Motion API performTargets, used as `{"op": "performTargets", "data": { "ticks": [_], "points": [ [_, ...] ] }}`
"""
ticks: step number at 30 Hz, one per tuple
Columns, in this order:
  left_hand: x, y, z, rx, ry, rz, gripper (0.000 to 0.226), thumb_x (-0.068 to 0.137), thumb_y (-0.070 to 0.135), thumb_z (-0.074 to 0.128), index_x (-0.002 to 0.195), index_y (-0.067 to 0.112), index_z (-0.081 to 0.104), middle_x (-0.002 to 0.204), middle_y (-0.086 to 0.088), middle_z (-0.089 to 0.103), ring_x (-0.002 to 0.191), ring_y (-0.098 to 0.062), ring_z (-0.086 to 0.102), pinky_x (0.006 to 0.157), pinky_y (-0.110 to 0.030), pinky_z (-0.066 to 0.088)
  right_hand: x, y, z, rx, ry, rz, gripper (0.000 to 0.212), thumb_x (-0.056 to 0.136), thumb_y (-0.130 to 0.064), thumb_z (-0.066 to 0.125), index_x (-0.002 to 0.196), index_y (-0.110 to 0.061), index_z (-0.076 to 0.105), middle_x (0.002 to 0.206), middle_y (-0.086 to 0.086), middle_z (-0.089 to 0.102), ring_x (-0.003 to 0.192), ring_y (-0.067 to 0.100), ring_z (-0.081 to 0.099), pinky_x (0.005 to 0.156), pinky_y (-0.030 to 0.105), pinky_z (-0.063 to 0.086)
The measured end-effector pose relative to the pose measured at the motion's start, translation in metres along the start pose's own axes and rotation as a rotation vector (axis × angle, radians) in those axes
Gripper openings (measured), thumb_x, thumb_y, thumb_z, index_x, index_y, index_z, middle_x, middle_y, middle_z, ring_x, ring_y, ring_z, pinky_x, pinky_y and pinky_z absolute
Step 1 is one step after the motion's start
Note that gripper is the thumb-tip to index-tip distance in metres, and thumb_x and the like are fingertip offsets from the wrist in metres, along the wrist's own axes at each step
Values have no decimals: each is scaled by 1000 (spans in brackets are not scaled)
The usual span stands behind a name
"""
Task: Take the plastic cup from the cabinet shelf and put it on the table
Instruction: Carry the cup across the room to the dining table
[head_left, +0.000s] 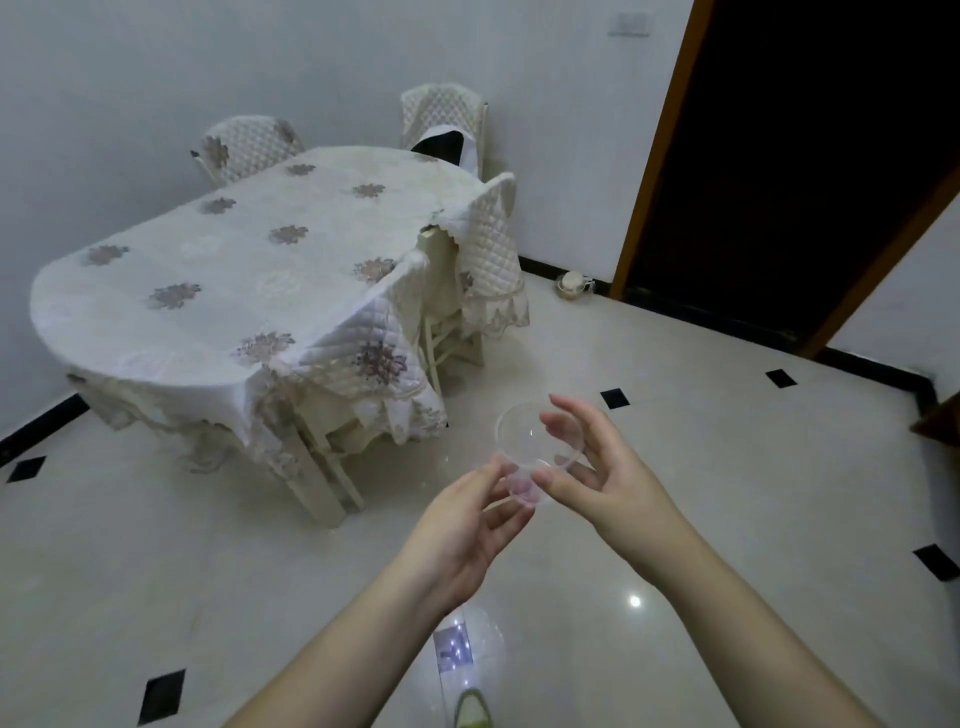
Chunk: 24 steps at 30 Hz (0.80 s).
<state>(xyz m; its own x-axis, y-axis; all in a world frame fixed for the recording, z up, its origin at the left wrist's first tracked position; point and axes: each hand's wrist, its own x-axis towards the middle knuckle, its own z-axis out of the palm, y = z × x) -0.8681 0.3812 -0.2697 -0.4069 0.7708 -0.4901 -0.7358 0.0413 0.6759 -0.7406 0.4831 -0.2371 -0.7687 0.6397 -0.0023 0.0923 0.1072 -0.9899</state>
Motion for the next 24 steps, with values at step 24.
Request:
{"op": "performTargets", "data": {
  "ticks": [24],
  "points": [
    [331, 128, 138, 171, 32, 4, 29, 86, 29, 65, 104, 6, 66, 108, -22, 63, 98, -28, 61, 87, -32, 54, 332, 36, -173, 1, -11, -23, 70, 72, -45, 78, 132, -57, 43, 128, -22, 57, 123, -7, 51, 95, 26, 49]
  ]
}}
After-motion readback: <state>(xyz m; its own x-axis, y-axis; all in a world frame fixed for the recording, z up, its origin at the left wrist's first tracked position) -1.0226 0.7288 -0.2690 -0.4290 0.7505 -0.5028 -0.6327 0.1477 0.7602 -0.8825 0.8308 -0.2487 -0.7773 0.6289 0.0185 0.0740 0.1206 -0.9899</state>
